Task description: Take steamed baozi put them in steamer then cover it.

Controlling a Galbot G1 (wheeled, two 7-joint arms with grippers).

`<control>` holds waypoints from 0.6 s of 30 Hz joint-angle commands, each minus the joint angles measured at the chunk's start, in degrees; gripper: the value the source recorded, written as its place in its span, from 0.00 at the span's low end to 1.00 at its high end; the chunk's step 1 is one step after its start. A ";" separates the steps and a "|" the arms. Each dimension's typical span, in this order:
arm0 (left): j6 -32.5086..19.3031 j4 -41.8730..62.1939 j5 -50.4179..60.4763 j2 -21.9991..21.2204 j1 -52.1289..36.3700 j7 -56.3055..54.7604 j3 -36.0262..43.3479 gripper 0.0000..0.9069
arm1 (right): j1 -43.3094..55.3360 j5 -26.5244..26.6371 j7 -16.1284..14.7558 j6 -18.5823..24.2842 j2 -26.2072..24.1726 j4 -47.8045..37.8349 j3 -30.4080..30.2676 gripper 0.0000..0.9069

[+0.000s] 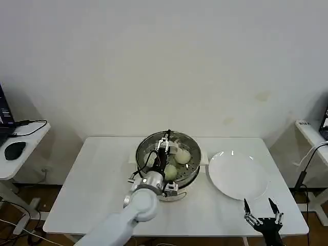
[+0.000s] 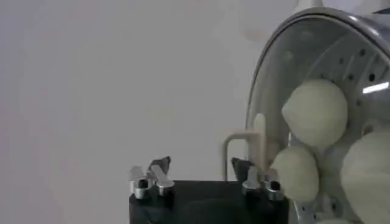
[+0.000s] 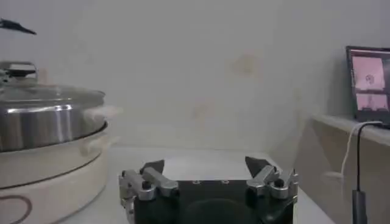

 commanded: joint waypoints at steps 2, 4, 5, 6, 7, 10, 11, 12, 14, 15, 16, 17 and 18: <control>-0.25 -4.19 -0.47 2.72 1.13 0.38 -0.22 1.00 | -0.01 -0.07 0.09 0.06 0.03 0.03 -0.17 1.00; -0.32 -4.85 -0.55 3.24 1.46 0.43 -0.25 1.00 | -0.04 -0.09 0.10 0.07 0.04 0.04 -0.17 1.00; -0.40 -5.21 -0.54 3.38 1.61 0.41 -0.35 1.00 | -0.05 -0.09 0.09 0.08 0.03 0.05 -0.19 1.00; -0.48 -5.61 -0.58 3.56 1.86 0.40 -0.48 1.00 | -0.06 -0.11 0.10 0.06 0.05 0.06 -0.20 1.00; -0.53 -5.74 -0.57 3.70 1.93 0.41 -0.58 1.00 | -0.07 -0.13 0.10 0.07 0.04 0.06 -0.21 1.00; -0.68 -7.11 -0.84 4.43 2.37 0.42 -0.97 1.00 | -0.10 -0.19 0.09 0.08 0.06 0.05 -0.28 1.00; -0.76 -7.73 -0.97 4.90 2.71 0.40 -1.14 1.00 | -0.09 -0.22 0.09 0.08 0.08 0.03 -0.28 1.00; -0.85 -8.49 -1.11 5.18 3.02 0.40 -1.40 1.00 | -0.09 -0.20 0.10 0.09 0.07 0.03 -0.29 1.00; -1.21 -10.11 -1.40 5.95 3.83 0.13 -2.02 1.00 | -0.06 -0.23 0.09 0.08 0.05 -0.03 -0.29 1.00; -1.28 -11.55 -1.59 6.49 4.62 0.14 -2.49 1.00 | -0.05 -0.25 0.10 0.07 0.04 -0.08 -0.28 1.00; -1.52 -12.33 -1.78 6.98 5.25 0.08 -2.98 1.00 | -0.05 -0.28 0.11 0.10 0.05 -0.16 -0.31 1.00; -1.77 -13.82 -1.96 7.33 6.24 -0.09 -3.78 1.00 | 0.01 -0.37 0.11 0.10 0.05 -0.24 -0.36 1.00; -2.11 -14.51 -2.26 7.85 6.96 -0.10 -4.19 1.00 | 0.04 -0.42 0.12 0.10 0.04 -0.34 -0.41 1.00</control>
